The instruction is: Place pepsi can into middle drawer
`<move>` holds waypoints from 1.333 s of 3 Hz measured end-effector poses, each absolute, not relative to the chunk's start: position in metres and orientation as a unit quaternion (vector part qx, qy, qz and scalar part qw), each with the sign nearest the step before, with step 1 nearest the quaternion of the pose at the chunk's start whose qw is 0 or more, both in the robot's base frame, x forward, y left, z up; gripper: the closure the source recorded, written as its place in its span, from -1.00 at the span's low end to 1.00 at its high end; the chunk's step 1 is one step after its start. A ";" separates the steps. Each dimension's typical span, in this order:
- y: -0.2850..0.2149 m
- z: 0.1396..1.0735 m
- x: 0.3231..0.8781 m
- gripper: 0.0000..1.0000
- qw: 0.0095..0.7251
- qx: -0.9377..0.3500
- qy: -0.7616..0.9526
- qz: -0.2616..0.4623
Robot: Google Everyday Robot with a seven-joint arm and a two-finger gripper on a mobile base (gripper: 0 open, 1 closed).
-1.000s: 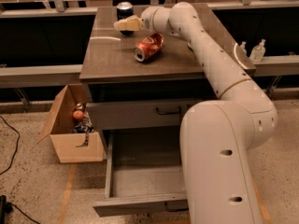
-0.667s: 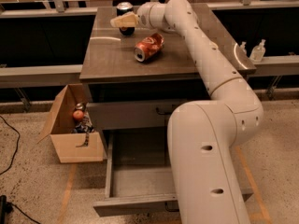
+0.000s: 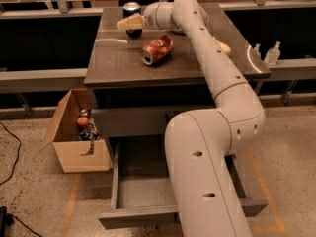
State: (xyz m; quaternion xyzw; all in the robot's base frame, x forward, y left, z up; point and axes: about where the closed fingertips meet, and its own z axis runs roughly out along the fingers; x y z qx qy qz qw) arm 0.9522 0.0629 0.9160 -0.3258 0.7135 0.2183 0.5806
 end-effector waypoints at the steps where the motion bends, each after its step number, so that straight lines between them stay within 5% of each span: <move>1: 0.074 0.906 0.957 -1.00 0.576 -0.329 0.713 0.226; 4: 0.090 0.903 0.960 0.25 0.582 -0.330 0.704 0.239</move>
Offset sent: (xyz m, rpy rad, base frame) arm 0.0680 0.0219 0.0108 0.0363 -0.0158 0.0409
